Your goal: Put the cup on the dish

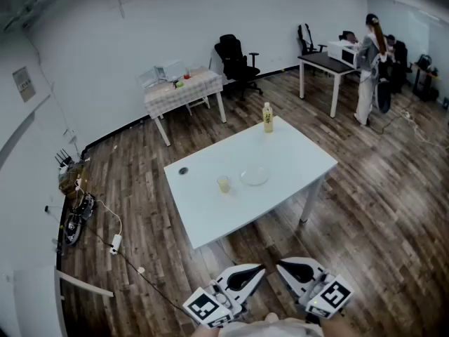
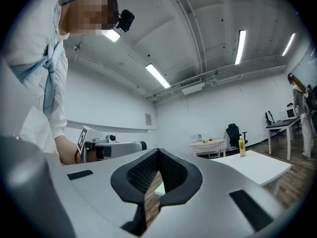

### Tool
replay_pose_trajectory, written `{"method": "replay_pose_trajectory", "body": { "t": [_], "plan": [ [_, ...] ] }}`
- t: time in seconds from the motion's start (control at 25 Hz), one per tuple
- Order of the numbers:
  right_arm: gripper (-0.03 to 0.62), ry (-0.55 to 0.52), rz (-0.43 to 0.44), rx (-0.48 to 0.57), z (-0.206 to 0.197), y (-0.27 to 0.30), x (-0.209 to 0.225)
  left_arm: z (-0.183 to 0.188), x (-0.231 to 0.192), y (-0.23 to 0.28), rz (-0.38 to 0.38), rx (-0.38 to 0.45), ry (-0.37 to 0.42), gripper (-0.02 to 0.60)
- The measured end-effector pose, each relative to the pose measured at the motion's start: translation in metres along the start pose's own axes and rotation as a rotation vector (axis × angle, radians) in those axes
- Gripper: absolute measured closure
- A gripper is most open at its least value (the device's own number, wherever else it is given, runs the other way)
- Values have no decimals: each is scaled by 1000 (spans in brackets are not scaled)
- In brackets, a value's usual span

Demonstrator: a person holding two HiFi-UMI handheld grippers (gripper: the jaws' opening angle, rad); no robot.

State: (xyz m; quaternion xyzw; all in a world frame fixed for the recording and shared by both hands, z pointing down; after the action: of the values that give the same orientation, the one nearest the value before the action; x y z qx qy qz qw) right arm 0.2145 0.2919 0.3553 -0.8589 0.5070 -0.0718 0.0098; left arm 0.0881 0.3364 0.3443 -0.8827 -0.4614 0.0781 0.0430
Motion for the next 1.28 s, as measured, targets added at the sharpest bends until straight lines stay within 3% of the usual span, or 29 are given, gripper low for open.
{"method": "replay_pose_trajectory", "body": {
  "t": [0.8, 1.08, 1.28],
  "plan": [
    [563, -11, 10, -34, -5, -2, 7, -6, -1, 4, 2, -10, -43, 580],
    [560, 66, 67, 33, 2, 1, 0, -6, -2, -2, 12, 2, -46, 580],
    [560, 43, 77, 18, -2, 0, 1, -11, -2, 0, 13, -1, -43, 580]
  ]
}}
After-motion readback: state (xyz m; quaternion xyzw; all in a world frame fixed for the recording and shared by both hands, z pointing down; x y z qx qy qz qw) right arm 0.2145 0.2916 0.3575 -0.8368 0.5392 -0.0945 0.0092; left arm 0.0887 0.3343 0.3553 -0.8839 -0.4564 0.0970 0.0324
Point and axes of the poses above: the fingertips, and each gripper's own axes: y forward along the fingers, x to its right, z out of its top, the point moved 6 cm from there along -y, backward along the fingers, and after that the axes turned 10 degrees about -z, right-handed, at the moved point
